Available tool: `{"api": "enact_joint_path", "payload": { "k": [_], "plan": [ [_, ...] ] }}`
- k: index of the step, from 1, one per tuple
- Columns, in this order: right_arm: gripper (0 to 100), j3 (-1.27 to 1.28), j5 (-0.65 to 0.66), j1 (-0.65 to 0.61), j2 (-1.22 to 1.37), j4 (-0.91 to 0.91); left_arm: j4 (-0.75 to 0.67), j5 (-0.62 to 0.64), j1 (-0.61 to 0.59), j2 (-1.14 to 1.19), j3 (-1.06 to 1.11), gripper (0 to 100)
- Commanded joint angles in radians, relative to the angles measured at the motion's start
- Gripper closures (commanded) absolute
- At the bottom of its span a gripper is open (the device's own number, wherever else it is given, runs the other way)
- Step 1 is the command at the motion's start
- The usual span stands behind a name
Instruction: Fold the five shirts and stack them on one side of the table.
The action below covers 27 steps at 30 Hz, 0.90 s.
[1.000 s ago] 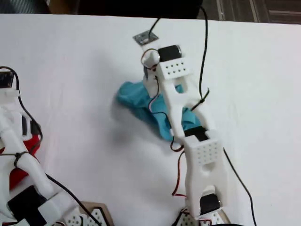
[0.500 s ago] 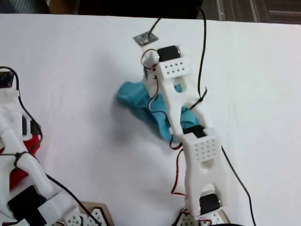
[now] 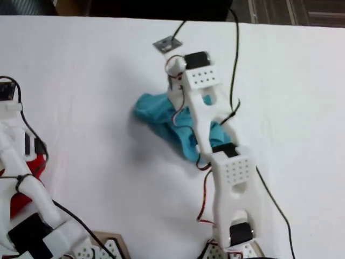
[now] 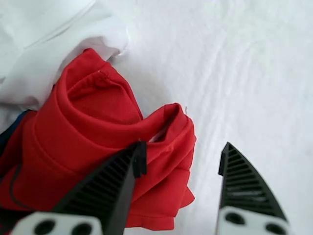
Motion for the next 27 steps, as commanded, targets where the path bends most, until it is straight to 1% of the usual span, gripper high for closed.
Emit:
{"api": "enact_joint_path", "payload": {
  "k": [1,5,8,11,15,22,27],
  "plan": [
    [97.3,-0.049,0.011,0.058,-0.021,-0.019,-0.008,-0.008,-0.002,-0.046,-0.004,74],
    [97.7,-0.13,0.061,0.11,-0.048,0.008,-0.008,-0.008,0.002,-0.046,-0.002,74],
    [97.8,-0.186,0.081,0.134,-0.104,0.025,-0.005,-0.008,0.032,-0.046,-0.002,74],
    [97.8,-0.198,0.095,0.145,-0.186,0.027,0.021,-0.008,0.094,-0.044,-0.001,74],
    [97.8,-0.201,0.141,0.171,-0.318,0.022,0.018,-0.009,0.193,-0.044,0.054,74],
    [97.8,-0.201,0.15,0.344,-0.46,0.021,0.018,-0.009,0.316,-0.044,0.102,74],
    [97.8,-0.196,0.15,0.414,-0.478,0.021,0.018,-0.009,0.407,-0.044,0.101,74]
  ]
}}
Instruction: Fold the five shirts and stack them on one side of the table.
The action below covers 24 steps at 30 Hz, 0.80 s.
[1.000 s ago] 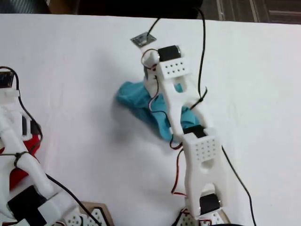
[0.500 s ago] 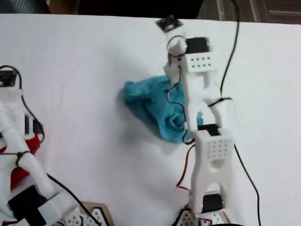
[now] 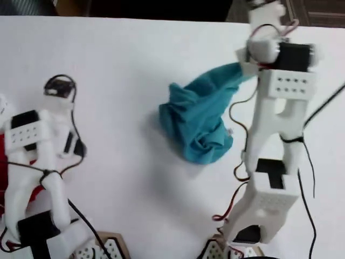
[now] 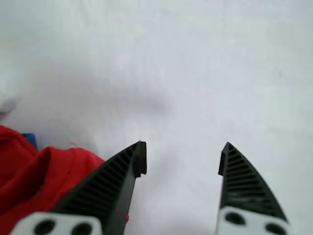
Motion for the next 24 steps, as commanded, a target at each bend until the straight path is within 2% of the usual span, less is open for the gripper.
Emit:
{"api": "enact_joint_path", "payload": {
  "k": [1,8,15,24],
  "plan": [
    [97.8,-0.043,0.008,0.048,-0.071,0.001,0.006,-0.011,0.068,-0.044,-0.002,74],
    [97.8,-0.107,0.008,0.065,-0.077,0.001,0.011,-0.068,0.124,-0.044,-0.001,74],
    [97.8,-0.233,0.006,0.05,-0.113,0.001,-0.031,-0.068,0.152,-0.044,-0.001,74],
    [97.8,-0.14,0.006,0.182,-0.015,0.001,-0.044,-0.068,0.127,-0.046,0.054,74]
  ]
}}
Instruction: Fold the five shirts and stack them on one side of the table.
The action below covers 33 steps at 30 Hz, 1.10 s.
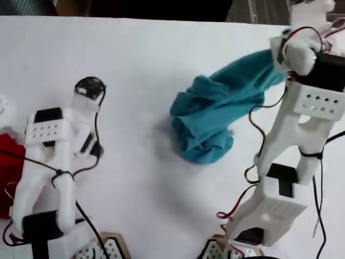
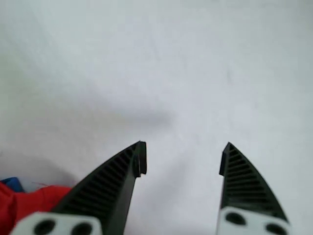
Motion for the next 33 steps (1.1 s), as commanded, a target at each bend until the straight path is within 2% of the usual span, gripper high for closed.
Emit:
{"api": "enact_joint_path", "payload": {
  "k": [1,11,18,25,28,33],
  "plan": [
    [97.8,0.005,0.005,0.039,0.019,0.001,-0.026,-0.003,-0.012,-0.046,0.018,74],
    [97.8,0.012,-0.002,-0.081,0.035,0.007,-0.028,-0.003,0.009,-0.046,0.027,74],
    [96.3,0.184,0.005,-0.059,0.045,0.007,-0.026,-0.006,-0.072,-0.051,0.045,74],
    [69.0,0.193,-0.002,-0.015,0.038,-0.005,-0.025,-0.008,-0.227,-0.052,-0.013,74],
    [69.0,0.219,-0.002,-0.116,0.038,0.019,-0.025,-0.008,-0.261,-0.052,-0.031,74],
    [71.3,0.377,-0.002,-0.383,0.047,0.015,-0.025,-0.003,-0.302,-0.052,-0.038,74]
  ]
}}
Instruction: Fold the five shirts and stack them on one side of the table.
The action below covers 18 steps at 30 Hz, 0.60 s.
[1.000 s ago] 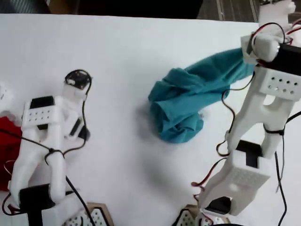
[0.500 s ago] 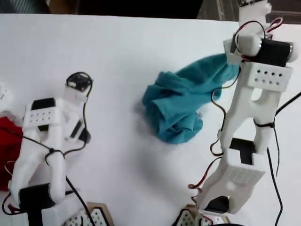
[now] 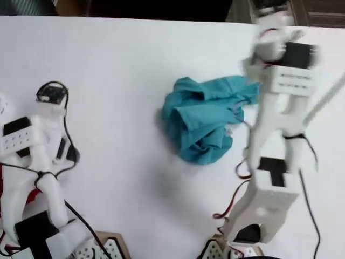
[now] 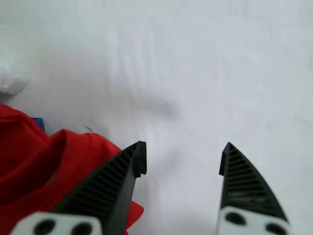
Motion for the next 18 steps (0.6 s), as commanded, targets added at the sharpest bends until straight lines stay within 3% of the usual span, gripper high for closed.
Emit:
{"api": "enact_joint_path", "payload": {
  "k": [1,7,18],
  "plan": [
    [71.3,0.104,0.002,-0.209,-0.004,-0.004,-0.002,-0.005,-0.037,-0.052,-0.048,74],
    [71.4,0.333,0.006,-0.401,-0.004,-0.139,-0.002,-0.008,-0.086,-0.052,-0.048,74],
    [71.5,0.661,0.008,-0.383,-0.004,-0.3,-0.002,-0.009,-0.115,-0.052,-0.048,74]
  ]
}}
